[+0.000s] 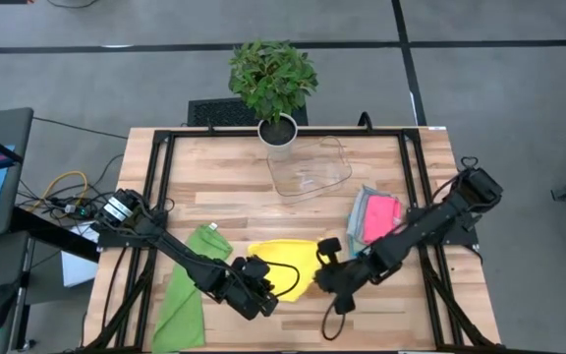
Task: Fold microfiber towels
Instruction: Fold the yellow microfiber cloth
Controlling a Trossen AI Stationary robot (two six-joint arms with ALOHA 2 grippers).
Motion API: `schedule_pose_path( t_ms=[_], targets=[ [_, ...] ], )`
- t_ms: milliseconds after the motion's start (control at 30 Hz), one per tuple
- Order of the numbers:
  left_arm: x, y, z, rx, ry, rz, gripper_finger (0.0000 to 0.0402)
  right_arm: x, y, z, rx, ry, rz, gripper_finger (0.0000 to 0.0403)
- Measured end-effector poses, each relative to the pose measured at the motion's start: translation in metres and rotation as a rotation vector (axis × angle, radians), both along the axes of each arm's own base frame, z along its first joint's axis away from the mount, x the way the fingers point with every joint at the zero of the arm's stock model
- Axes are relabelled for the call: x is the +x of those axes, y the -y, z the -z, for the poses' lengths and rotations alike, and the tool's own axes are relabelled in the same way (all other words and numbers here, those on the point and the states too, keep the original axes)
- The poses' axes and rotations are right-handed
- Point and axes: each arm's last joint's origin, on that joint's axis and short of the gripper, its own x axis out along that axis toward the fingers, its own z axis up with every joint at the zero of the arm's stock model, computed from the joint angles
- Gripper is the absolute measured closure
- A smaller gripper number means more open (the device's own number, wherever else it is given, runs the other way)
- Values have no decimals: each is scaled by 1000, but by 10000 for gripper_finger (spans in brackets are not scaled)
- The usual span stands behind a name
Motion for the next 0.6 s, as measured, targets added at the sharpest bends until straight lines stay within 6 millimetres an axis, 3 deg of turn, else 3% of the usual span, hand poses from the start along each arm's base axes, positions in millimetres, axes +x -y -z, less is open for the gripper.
schedule_pose_path(
  t_ms=[200,367,600],
  targets=[
    [0,0,0,-9,2,-10,329,14,9,-8,35,75,-6,372],
    [1,-2,0,-9,4,-19,329,20,11,-12,49,127,-23,381],
    [-1,-2,2,-35,-34,-19,329,10,1,-8,104,48,-23,381]
  ],
)
